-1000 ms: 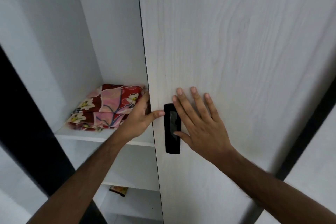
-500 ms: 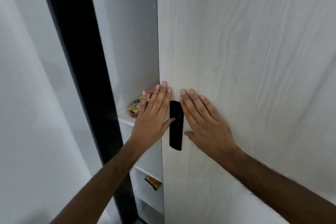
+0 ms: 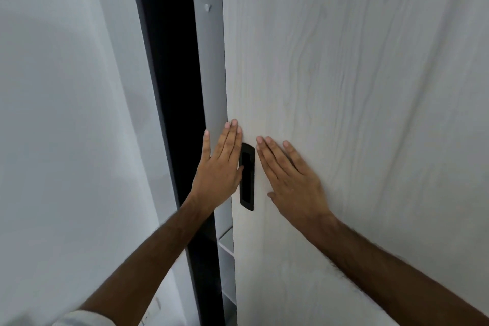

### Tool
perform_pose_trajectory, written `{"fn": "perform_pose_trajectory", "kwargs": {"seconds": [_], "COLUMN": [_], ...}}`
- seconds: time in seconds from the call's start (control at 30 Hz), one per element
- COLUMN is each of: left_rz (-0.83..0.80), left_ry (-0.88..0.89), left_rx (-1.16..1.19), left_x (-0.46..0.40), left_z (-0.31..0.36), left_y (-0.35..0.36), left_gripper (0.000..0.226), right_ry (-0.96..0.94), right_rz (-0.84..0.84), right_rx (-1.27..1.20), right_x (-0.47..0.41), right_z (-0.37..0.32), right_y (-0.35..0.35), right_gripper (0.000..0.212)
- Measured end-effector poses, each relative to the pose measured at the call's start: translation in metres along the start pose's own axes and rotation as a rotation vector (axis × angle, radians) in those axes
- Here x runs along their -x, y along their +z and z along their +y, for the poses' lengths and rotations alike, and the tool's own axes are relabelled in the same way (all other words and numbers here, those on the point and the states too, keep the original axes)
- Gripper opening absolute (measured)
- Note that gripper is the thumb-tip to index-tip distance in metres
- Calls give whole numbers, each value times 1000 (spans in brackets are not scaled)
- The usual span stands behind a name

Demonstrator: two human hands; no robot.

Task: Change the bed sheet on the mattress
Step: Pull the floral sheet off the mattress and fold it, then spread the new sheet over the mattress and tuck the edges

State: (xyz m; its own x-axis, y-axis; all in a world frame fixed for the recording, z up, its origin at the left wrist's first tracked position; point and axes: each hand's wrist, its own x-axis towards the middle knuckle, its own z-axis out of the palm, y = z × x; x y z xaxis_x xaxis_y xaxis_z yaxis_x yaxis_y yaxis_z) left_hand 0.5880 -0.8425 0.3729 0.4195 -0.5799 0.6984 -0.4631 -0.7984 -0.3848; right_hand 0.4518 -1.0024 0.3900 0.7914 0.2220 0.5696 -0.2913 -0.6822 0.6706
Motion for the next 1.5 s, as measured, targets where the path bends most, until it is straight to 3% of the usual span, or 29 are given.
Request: {"fn": "perform_pose_trajectory", "kwargs": {"seconds": [0.73,0.93,1.03,1.17,1.37,1.5], "left_rz": [-141,-56,50,199,279,258], "left_ry": [-80,-18,120,362,700,995], "left_rx": [-224,-38,67,285,662,831], "left_x": [-11,3,32,81,116,135], "left_z": [-74,-59,-22,56,199,293], "left_y": [34,17,8,13,-16,-62], "left_gripper": [81,75,69,71,67,65], "right_ry": [-99,-85,-40,64,295,568], "right_rz": [0,72,57,-112,-448,-677], "right_rx": [-48,-368,-435,-416,-356,-288], "right_x": [-79,-60,-12,88,262,374], "right_z": [-58,-47,-32,-29,-10,2], "right_y": [24,8,-1,1,-25,-73], "right_gripper": [93,84,83,82,85,88]}}
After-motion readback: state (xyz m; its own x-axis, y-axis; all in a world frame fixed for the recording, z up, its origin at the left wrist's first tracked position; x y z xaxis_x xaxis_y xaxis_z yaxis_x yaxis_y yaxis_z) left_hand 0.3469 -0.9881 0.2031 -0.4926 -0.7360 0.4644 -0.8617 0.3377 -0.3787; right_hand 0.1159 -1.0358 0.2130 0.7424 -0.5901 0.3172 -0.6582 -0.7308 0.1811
